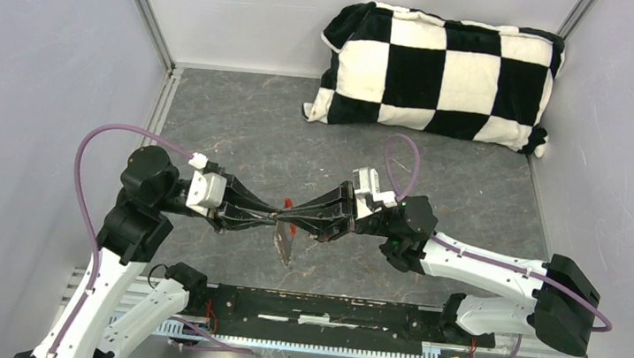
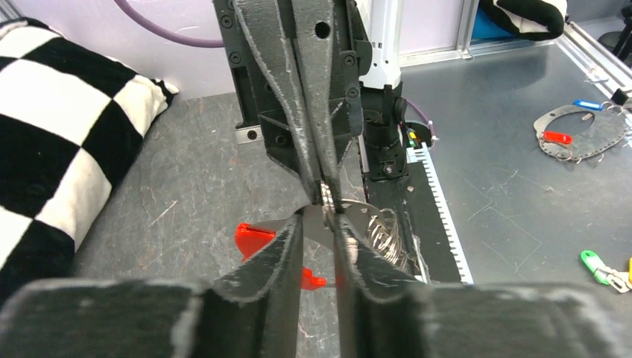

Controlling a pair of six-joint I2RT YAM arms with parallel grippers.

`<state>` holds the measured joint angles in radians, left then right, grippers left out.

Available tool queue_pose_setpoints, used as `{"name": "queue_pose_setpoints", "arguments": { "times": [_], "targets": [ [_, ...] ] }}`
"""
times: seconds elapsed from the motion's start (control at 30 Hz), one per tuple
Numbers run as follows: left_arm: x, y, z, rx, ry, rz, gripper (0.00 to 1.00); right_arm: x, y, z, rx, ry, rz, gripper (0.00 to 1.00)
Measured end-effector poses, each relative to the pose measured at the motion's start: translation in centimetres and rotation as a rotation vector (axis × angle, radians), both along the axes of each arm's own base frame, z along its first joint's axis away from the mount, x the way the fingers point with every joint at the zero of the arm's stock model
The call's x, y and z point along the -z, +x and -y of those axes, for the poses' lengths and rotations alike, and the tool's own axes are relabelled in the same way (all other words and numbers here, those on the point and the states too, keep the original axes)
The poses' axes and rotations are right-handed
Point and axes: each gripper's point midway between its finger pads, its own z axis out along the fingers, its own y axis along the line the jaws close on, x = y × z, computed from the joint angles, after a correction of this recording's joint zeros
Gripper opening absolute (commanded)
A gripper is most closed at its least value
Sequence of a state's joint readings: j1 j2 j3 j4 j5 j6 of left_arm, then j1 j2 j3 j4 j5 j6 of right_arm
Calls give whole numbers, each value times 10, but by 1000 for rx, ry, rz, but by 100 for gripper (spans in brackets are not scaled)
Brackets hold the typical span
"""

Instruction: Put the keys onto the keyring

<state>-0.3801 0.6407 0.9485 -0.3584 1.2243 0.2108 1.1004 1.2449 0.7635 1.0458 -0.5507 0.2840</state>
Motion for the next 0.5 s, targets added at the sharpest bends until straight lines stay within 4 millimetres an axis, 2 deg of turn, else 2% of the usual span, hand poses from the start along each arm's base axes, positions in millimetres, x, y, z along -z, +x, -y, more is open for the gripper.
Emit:
{"name": "queue_pose_setpoints", "arguments": {
  "times": [0.17, 0.3, 0.5],
  "targets": [
    [0, 0, 0, -2, 0, 5, 22, 1, -3, 0, -9, -1, -6, 1],
    [0, 0, 0, -1, 1, 4, 6, 0, -2, 0, -7, 1, -7, 1],
    [0, 1, 0, -9, 1, 5, 2, 0, -2, 0, -6, 2, -7, 1]
  ]
}}
